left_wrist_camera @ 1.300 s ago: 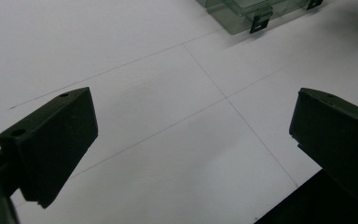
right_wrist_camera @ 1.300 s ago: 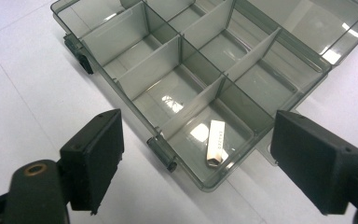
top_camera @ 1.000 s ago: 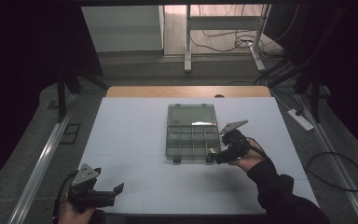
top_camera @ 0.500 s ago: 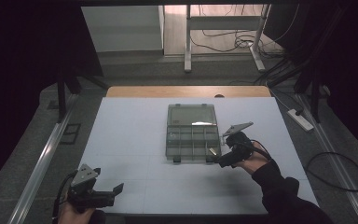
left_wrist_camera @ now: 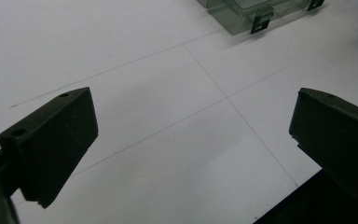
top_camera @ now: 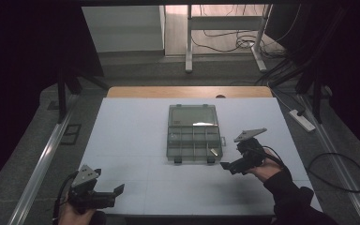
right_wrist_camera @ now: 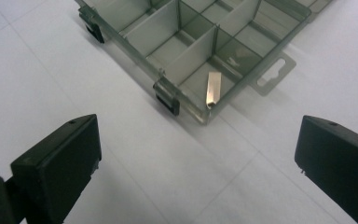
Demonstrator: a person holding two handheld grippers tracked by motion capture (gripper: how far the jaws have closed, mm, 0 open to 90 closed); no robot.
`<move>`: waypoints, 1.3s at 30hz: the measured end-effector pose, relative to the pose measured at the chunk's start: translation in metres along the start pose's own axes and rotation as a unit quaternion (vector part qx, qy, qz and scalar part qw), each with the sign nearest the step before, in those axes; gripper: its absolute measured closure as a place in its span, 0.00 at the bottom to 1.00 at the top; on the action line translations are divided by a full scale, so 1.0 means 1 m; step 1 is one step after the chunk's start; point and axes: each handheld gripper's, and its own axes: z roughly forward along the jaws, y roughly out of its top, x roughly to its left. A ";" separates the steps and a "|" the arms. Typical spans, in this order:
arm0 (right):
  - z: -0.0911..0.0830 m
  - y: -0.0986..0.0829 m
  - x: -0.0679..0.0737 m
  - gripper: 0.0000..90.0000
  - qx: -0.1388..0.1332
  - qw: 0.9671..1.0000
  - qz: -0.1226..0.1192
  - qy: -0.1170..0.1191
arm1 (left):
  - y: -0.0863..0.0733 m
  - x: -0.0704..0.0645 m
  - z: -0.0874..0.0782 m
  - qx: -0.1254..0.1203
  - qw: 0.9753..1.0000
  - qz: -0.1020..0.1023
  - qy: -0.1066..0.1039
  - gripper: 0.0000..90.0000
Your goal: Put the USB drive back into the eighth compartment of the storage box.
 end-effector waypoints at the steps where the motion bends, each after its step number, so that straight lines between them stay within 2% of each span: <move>1: -0.002 -0.002 0.000 0.01 -0.002 1.000 0.000 0.000 | 0.000 0.000 0.000 0.000 1.000 0.000 0.000 0.01; 8: -0.012 -0.013 -0.001 0.00 -0.006 1.000 0.007 0.003 | 0.000 0.000 0.000 0.000 1.000 0.000 0.001 0.01; 16: -0.026 -0.029 -0.002 0.00 -0.017 1.000 0.014 -0.010 | 0.000 0.000 0.000 0.000 1.000 0.000 0.001 0.01; 24: -0.038 -0.045 -0.004 0.00 -0.014 0.999 0.025 -0.021 | 0.000 0.000 0.000 0.000 1.000 0.000 0.001 0.01; 32: -0.052 -0.058 -0.007 0.00 -0.038 0.998 0.043 -0.026 | 0.000 0.000 0.000 0.000 1.000 -0.001 0.001 0.01; 39: -0.060 -0.069 -0.010 0.00 -0.050 0.996 0.055 -0.040 | 0.000 0.000 0.000 0.001 1.000 -0.001 0.001 0.01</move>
